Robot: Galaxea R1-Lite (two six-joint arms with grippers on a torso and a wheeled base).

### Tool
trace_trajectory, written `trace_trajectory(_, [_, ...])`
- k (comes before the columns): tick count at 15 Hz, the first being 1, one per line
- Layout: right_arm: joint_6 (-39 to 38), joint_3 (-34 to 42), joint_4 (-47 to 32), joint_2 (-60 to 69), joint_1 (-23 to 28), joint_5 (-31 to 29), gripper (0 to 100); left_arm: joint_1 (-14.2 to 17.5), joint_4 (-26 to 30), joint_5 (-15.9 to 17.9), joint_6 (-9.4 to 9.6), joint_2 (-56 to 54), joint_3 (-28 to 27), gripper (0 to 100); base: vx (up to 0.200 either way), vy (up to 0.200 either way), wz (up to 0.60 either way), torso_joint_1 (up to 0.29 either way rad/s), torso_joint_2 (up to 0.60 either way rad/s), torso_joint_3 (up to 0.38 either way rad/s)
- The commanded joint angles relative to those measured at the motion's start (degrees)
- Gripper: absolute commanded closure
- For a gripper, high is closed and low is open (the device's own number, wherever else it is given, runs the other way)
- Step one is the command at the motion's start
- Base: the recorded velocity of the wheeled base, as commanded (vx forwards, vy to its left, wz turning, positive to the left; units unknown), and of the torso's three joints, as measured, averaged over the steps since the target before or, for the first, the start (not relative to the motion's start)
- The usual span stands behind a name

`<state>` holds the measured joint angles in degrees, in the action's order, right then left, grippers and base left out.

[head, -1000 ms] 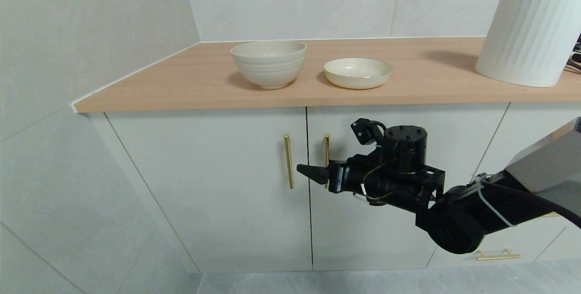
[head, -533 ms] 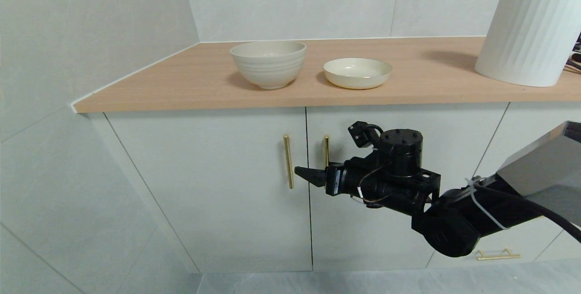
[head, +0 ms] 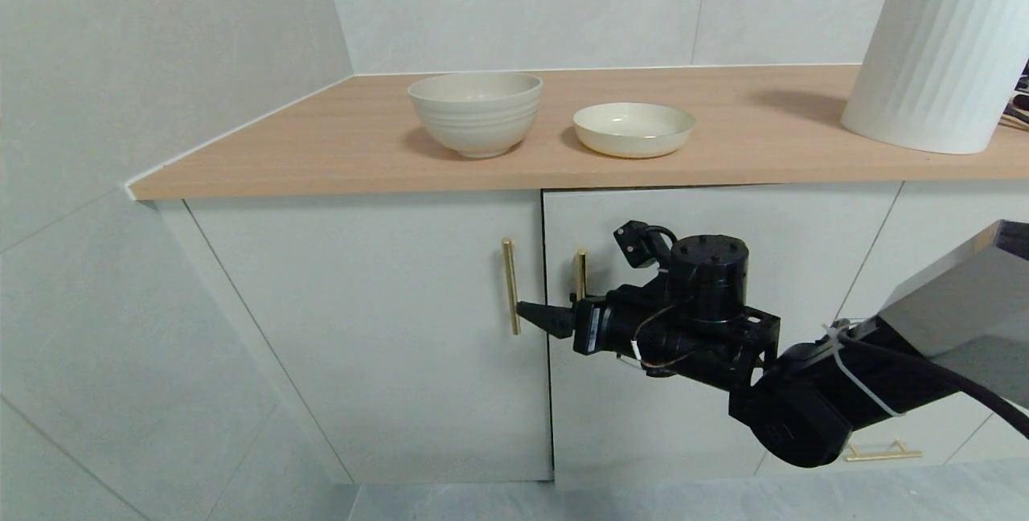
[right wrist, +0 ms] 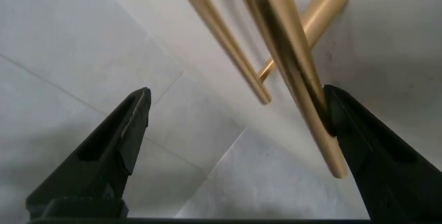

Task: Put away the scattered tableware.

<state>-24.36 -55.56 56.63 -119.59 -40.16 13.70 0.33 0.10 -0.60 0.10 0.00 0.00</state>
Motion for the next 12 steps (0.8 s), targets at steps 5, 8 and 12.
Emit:
trace_trajectory(5, [0.01, 8.37, -0.46, 9.73, 0.08, 9.59, 0, 0.02, -0.01, -0.02, -0.01, 0.0, 0.0, 0, 0.0, 0.0, 0.0, 0.0, 0.0, 0.0])
trace_trajectory(8, [0.1, 12.59, -0.46, 14.21, -0.01, 10.64, 0, 0.02, -0.01, -0.02, -0.1, 0.0, 0.0, 0, 0.0, 0.0, 0.0, 0.0, 0.0, 0.0])
trace_trajectory(12, [0.1, 19.09, -0.46, 21.15, -1.06, 12.23, 0, 0.02, -0.01, -0.02, -0.1, 0.0, 0.0, 0, 0.0, 0.0, 0.0, 0.0, 0.0, 0.0])
